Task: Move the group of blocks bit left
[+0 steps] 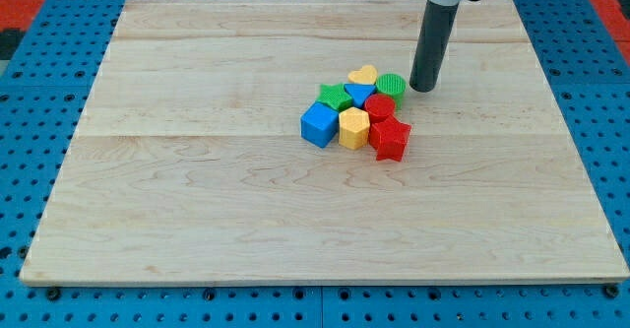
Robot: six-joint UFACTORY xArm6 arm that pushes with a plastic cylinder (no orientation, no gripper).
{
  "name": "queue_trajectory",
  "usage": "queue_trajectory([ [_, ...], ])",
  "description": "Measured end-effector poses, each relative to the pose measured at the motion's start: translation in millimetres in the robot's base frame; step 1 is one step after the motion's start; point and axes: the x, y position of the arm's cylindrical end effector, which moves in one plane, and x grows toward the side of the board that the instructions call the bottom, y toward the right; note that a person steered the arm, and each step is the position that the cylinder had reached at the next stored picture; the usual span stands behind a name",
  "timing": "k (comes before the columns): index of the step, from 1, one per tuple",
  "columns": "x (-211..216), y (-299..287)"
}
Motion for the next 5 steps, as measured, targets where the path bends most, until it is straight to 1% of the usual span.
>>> queue_trajectory([
  [5, 1.7, 7.3],
])
